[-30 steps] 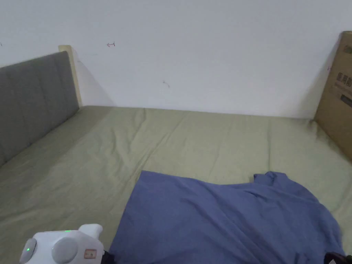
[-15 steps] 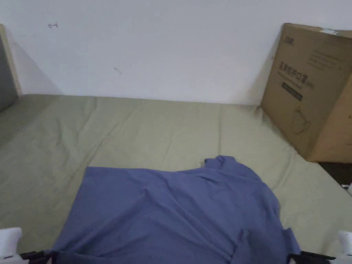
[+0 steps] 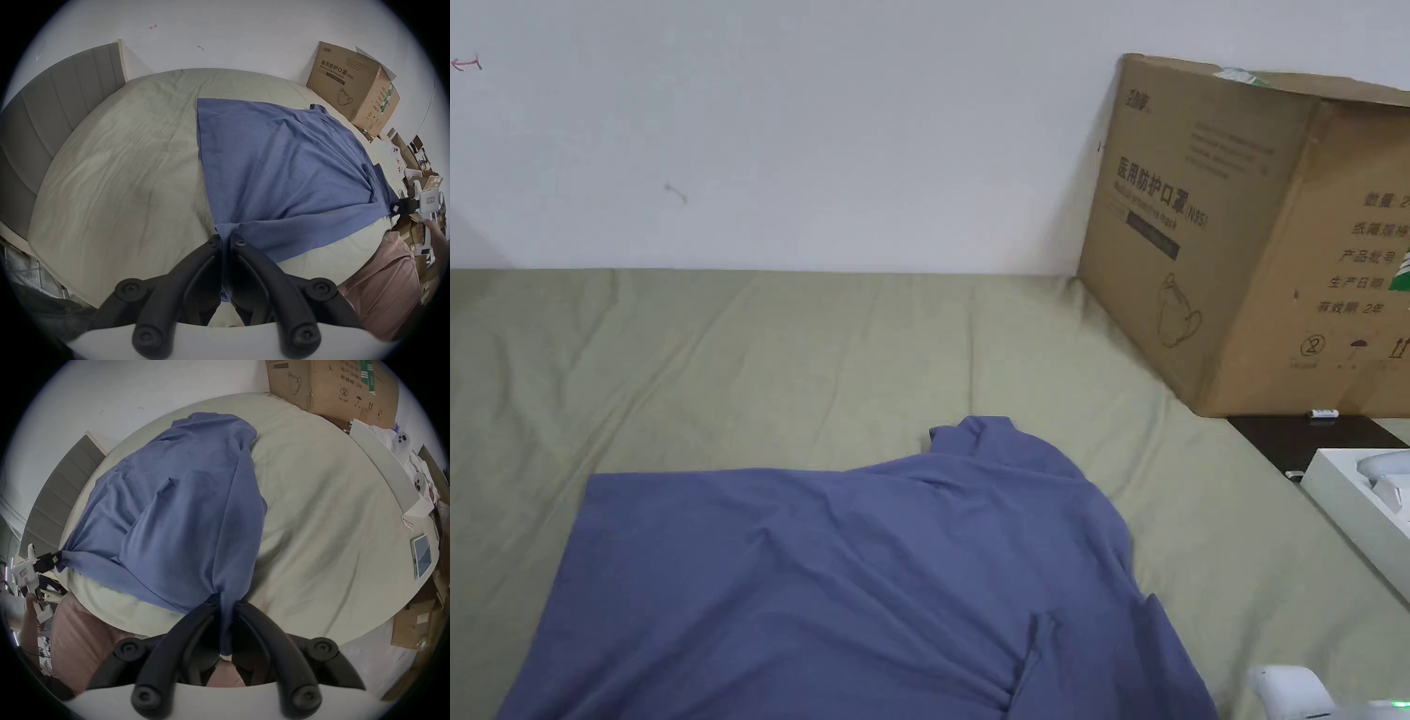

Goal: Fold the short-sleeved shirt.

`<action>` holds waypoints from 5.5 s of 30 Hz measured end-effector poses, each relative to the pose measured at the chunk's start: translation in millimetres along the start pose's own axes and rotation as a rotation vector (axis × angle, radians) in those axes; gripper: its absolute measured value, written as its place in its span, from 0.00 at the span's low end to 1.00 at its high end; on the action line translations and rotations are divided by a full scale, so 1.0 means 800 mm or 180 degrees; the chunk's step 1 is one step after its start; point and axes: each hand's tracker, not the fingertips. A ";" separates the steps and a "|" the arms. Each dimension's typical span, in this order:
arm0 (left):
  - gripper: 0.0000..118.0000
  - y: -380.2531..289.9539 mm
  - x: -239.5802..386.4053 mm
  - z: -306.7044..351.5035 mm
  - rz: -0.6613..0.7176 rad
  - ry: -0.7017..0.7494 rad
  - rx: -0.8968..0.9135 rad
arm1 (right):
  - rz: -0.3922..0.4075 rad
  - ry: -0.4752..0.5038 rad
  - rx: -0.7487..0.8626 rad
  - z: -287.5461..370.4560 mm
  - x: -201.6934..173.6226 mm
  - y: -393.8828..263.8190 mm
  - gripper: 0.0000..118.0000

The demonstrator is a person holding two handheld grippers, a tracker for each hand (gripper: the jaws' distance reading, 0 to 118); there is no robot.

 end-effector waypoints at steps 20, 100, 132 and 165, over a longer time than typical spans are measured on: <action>0.02 0.069 -0.045 0.034 0.0668 -0.0589 0.0109 | -0.0838 0.1007 0.0424 0.089 0.023 0.053 0.05; 0.02 0.112 -0.008 -0.068 0.0064 0.0170 -0.0210 | -0.0765 0.0120 -0.0149 -0.082 0.030 0.155 0.44; 0.77 -0.005 -0.086 0.009 0.0353 -0.0262 -0.1019 | -0.0654 -0.0331 -0.0443 0.027 0.005 0.033 0.78; 0.97 0.190 -0.119 -0.198 0.0405 0.0026 -0.0958 | -0.0361 0.1040 0.1544 0.090 -0.135 0.061 0.01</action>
